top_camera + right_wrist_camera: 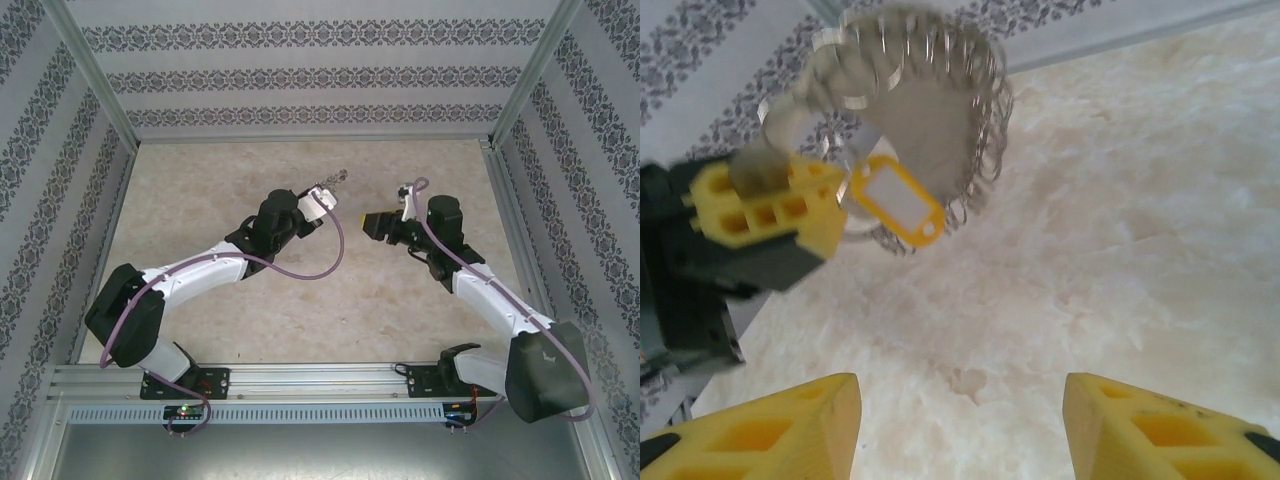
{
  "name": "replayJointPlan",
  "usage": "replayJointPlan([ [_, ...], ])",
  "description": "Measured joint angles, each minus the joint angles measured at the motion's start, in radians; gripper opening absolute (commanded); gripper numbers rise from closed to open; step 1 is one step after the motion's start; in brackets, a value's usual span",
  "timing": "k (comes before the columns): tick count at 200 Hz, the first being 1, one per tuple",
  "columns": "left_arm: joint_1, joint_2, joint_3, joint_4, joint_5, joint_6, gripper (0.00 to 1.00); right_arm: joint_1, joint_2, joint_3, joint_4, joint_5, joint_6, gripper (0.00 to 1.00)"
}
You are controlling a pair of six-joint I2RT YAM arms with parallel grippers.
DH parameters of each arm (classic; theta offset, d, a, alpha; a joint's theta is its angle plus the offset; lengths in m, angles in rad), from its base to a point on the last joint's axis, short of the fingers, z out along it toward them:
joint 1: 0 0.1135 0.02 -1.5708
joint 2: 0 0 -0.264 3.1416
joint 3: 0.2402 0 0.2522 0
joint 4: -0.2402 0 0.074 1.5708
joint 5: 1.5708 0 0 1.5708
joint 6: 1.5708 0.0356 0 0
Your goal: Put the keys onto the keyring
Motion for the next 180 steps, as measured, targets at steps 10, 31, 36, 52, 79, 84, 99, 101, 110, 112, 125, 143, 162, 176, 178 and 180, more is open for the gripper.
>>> replayJointPlan([
  [10, -0.006, 0.000, 0.013, -0.007, -0.006, 0.019, 0.00, 0.005, 0.008, -0.035, 0.051, -0.005, -0.014, 0.58],
  [31, -0.021, 0.000, 0.037, -0.021, -0.030, 0.070, 0.00, 0.006, 0.034, -0.070, 0.126, 0.000, -0.031, 0.58],
  [36, -0.027, 0.002, 0.042, -0.021, -0.041, 0.089, 0.00, 0.006, 0.040, -0.071, 0.138, 0.008, -0.031, 0.58],
  [52, -0.044, 0.016, 0.061, -0.023, -0.077, 0.146, 0.00, 0.004, 0.045, -0.072, 0.162, 0.064, -0.027, 0.58],
  [79, -0.083, 0.101, 0.084, -0.013, -0.146, 0.243, 0.00, -0.029, 0.005, -0.108, 0.166, 0.256, 0.008, 0.58],
  [84, -0.092, 0.122, 0.084, -0.010, -0.156, 0.255, 0.00, -0.042, -0.016, -0.121, 0.158, 0.305, 0.020, 0.58],
  [99, -0.127, 0.193, 0.084, -0.009, -0.182, 0.289, 0.00, -0.077, -0.089, -0.150, 0.109, 0.445, 0.054, 0.58],
  [101, -0.132, 0.199, 0.084, -0.009, -0.183, 0.292, 0.00, -0.080, -0.097, -0.153, 0.103, 0.458, 0.056, 0.58],
  [110, -0.159, 0.239, 0.084, -0.008, -0.199, 0.308, 0.00, -0.105, -0.151, -0.166, 0.071, 0.539, 0.079, 0.59],
  [112, -0.166, 0.247, 0.084, -0.007, -0.202, 0.312, 0.00, -0.110, -0.163, -0.169, 0.065, 0.557, 0.082, 0.60],
  [125, -0.208, 0.291, 0.084, -0.005, -0.216, 0.325, 0.00, -0.140, -0.233, -0.187, 0.037, 0.643, 0.107, 0.60],
  [143, -0.256, 0.333, 0.084, 0.006, -0.224, 0.325, 0.00, -0.169, -0.299, -0.198, 0.005, 0.733, 0.124, 0.60],
  [162, -0.278, 0.382, 0.084, 0.056, -0.253, 0.330, 0.00, -0.171, -0.315, -0.198, -0.006, 0.774, 0.132, 0.60],
  [176, -0.278, 0.441, 0.084, 0.115, -0.297, 0.356, 0.00, -0.172, -0.313, -0.200, -0.014, 0.786, 0.132, 0.60],
  [178, -0.278, 0.448, 0.084, 0.122, -0.303, 0.359, 0.00, -0.172, -0.313, -0.200, -0.014, 0.787, 0.133, 0.60],
  [180, -0.278, 0.459, 0.084, 0.132, -0.310, 0.365, 0.00, -0.171, -0.313, -0.201, -0.014, 0.788, 0.134, 0.60],
])
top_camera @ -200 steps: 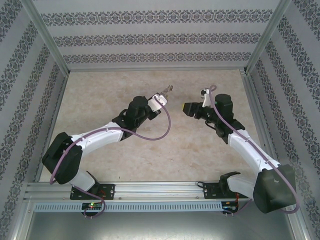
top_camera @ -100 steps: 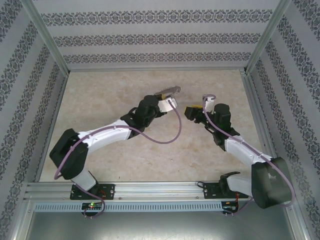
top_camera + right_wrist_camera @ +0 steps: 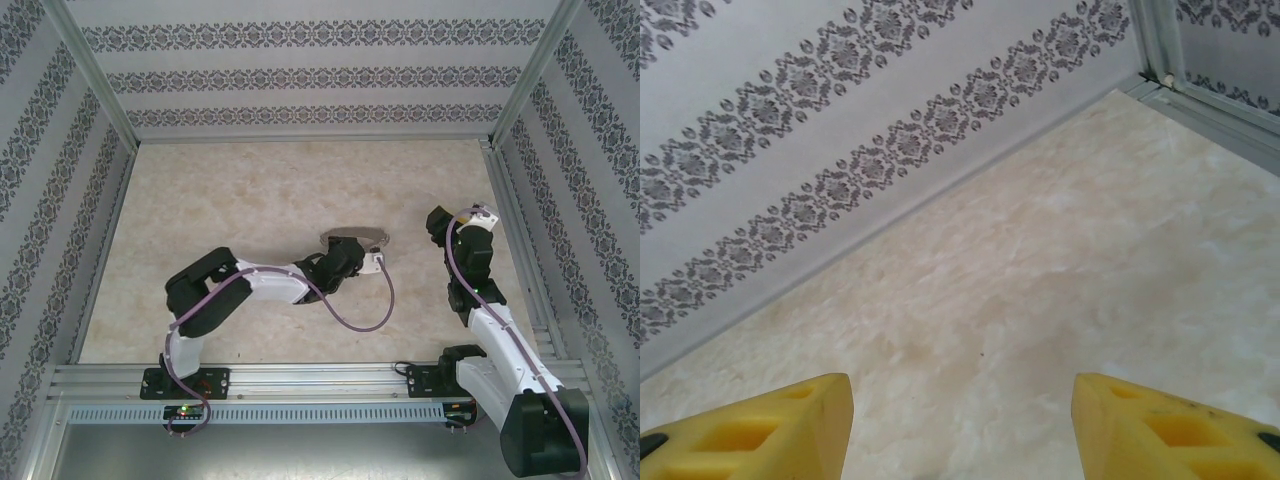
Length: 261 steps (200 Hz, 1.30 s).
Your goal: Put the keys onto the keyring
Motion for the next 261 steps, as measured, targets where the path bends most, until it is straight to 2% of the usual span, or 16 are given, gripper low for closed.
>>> replayJointPlan([
  [32, 0.016, 0.163, 0.001, 0.161, -0.124, 0.110, 0.00, 0.000, 0.010, -0.011, -0.007, 0.000, 0.001, 0.60],
  [51, 0.034, 0.199, 0.014, 0.222, -0.173, 0.139, 0.00, 0.000, 0.009, -0.012, -0.008, -0.002, 0.000, 0.60],
  [143, 0.137, 0.230, 0.052, 0.242, -0.232, 0.134, 0.00, 0.000, 0.009, -0.013, -0.007, -0.031, -0.003, 0.60],
  [155, 0.137, 0.240, 0.065, 0.235, -0.246, 0.127, 0.08, 0.000, 0.009, -0.013, -0.007, -0.034, -0.003, 0.60],
  [175, 0.140, 0.254, 0.093, 0.206, -0.262, 0.092, 0.37, 0.000, 0.009, -0.013, -0.008, -0.042, -0.003, 0.60],
  [197, 0.148, 0.250, 0.137, 0.173, -0.294, 0.029, 0.60, 0.000, 0.008, -0.013, -0.013, -0.058, -0.003, 0.60],
  [205, 0.155, 0.241, 0.143, 0.161, -0.293, 0.006, 0.72, 0.000, 0.006, -0.013, -0.019, -0.064, -0.003, 0.61],
  [216, 0.167, 0.216, 0.143, 0.140, -0.293, -0.048, 0.99, 0.000, 0.000, -0.013, -0.028, -0.069, -0.003, 0.61],
  [261, 0.217, 0.036, 0.090, -0.021, -0.202, -0.226, 1.00, 0.000, -0.047, -0.013, -0.067, -0.084, -0.007, 0.64],
])
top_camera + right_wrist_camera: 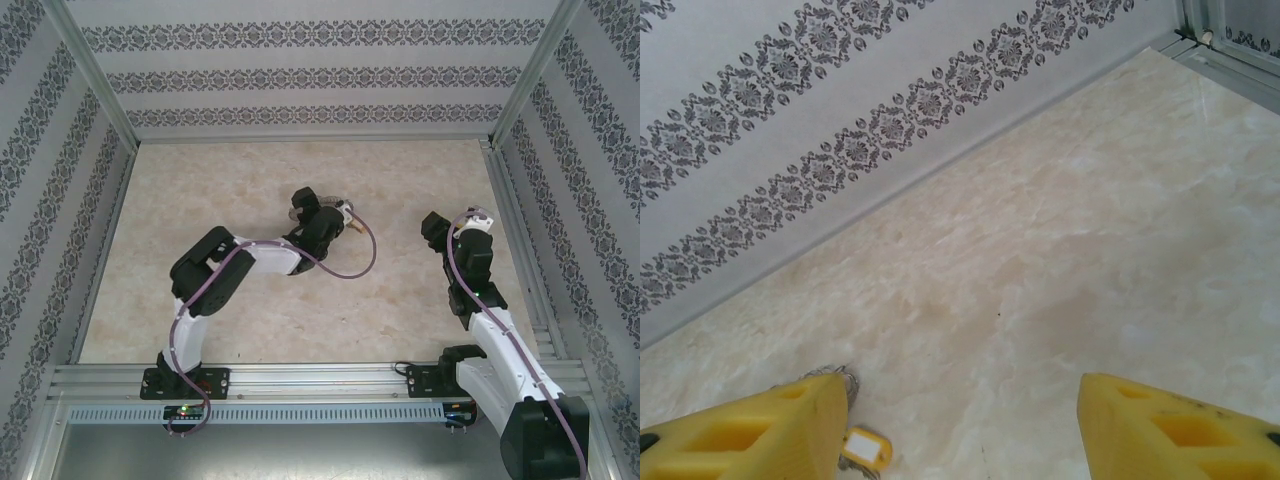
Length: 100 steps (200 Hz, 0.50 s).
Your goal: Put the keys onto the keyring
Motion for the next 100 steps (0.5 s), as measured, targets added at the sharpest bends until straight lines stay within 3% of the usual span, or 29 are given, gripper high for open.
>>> replayJointPlan([
  [52, 0.006, -0.275, -0.007, -0.169, 0.122, -0.170, 1.00, 0.000, -0.058, 0.024, -0.087, 0.000, -0.007, 0.66],
  [100, 0.007, -0.415, -0.073, -0.240, 0.148, -0.259, 1.00, 0.000, -0.083, 0.036, -0.127, -0.004, -0.019, 0.66],
])
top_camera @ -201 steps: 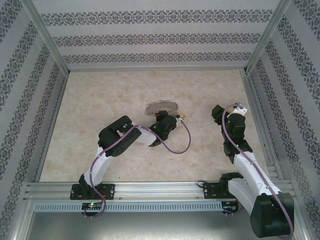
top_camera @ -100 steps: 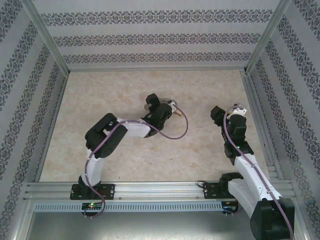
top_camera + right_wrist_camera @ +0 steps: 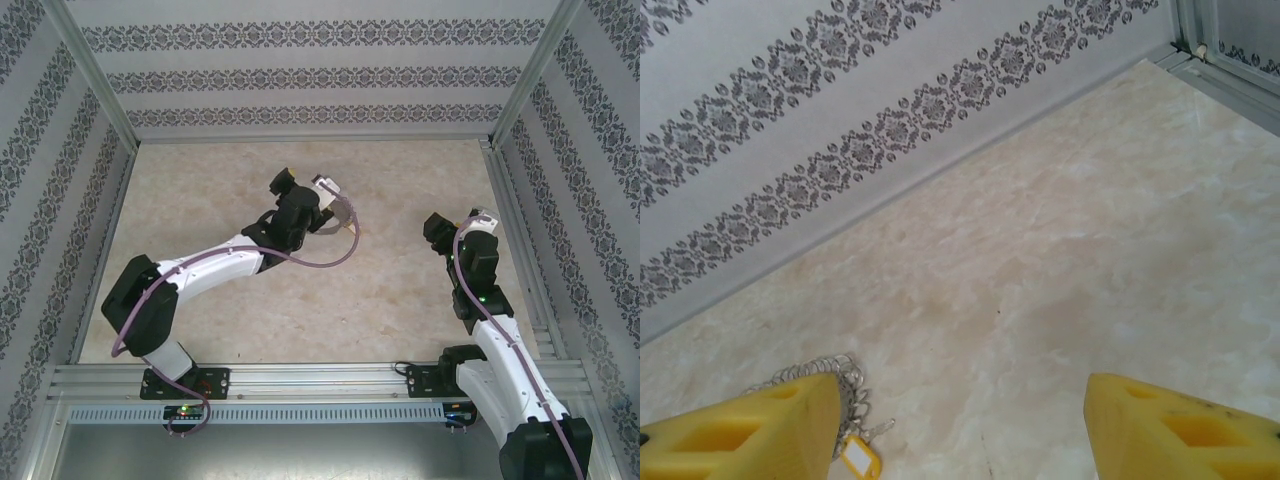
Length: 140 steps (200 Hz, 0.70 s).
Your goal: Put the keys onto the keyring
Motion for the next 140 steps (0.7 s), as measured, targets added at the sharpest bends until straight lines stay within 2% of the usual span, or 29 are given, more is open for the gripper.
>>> replayJointPlan([
  [18, 0.003, -0.036, -0.055, -0.027, -0.003, -0.040, 1.00, 0.000, 0.006, 0.002, -0.016, -0.005, -0.003, 0.70],
  [22, 0.003, -0.044, -0.066, -0.030, -0.003, -0.048, 1.00, 0.000, 0.010, 0.004, -0.020, -0.007, -0.004, 0.73],
  [32, 0.011, -0.076, -0.093, -0.044, -0.001, -0.079, 1.00, 0.000, 0.023, 0.011, -0.032, -0.009, -0.004, 0.90],
  [53, 0.042, -0.158, -0.148, -0.045, 0.000, -0.135, 1.00, 0.000, 0.057, 0.026, -0.060, -0.008, -0.024, 0.98],
  [96, 0.203, -0.359, -0.327, 0.071, 0.011, -0.239, 1.00, 0.000, 0.165, 0.093, -0.094, 0.104, -0.096, 0.98],
  [140, 0.411, -0.515, -0.522, 0.140, 0.071, -0.325, 1.00, 0.001, 0.374, 0.112, 0.021, 0.235, -0.268, 0.98],
])
